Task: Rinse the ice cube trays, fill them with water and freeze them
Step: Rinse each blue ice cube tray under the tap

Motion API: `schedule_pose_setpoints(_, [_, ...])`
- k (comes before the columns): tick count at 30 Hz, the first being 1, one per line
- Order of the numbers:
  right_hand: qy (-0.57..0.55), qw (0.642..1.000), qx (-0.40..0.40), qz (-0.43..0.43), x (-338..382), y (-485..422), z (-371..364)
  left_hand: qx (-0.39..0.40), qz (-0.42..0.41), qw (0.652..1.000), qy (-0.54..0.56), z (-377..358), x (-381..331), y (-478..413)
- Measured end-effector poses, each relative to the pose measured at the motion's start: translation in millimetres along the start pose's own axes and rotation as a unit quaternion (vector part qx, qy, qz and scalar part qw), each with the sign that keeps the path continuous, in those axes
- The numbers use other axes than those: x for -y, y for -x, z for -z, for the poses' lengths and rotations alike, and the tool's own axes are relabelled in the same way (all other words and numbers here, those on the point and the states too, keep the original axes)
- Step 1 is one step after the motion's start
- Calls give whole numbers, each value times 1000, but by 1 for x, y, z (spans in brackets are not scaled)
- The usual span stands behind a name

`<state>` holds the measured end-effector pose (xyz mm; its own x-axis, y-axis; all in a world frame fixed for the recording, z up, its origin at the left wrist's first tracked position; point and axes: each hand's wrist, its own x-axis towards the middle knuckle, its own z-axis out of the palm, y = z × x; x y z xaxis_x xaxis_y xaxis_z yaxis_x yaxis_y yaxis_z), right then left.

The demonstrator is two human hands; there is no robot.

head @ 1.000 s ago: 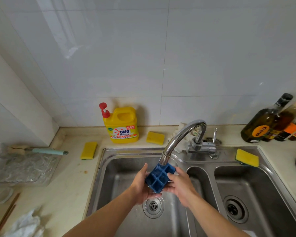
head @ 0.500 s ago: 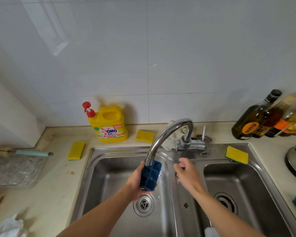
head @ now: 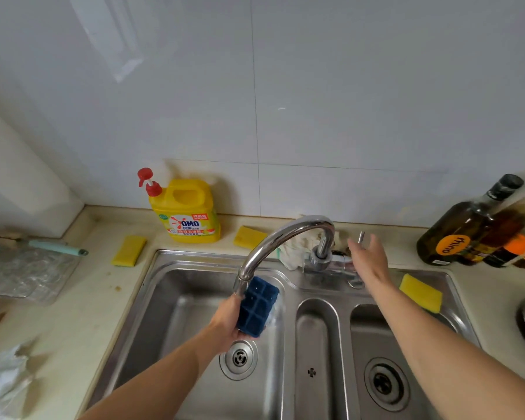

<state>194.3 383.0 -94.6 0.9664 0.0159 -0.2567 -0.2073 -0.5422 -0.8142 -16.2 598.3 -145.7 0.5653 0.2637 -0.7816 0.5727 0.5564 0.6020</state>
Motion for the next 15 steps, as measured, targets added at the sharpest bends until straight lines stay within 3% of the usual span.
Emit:
schedule_pose_setpoints(5, [2,999,47,21,3,-4,-6,-18,-4,1000,2,-4,7,3])
schedule_pose_setpoints(8, [51,996,26,63,-5,9,-2,-34,-9,999,-34,-2,10,3])
schedule_pose_setpoints(11, [53,996,-7,72,-8,34,-9,-52,-56,986,-149,6,11,0])
schedule_pose_setpoints(13, [48,996,-2,79,-9,54,-17,-78,-142,936,-313,16,12,-3])
schedule_pose_setpoints(15, [44,994,15,94,-13,75,-27,-122,-225,829,-497,31,13,-4])
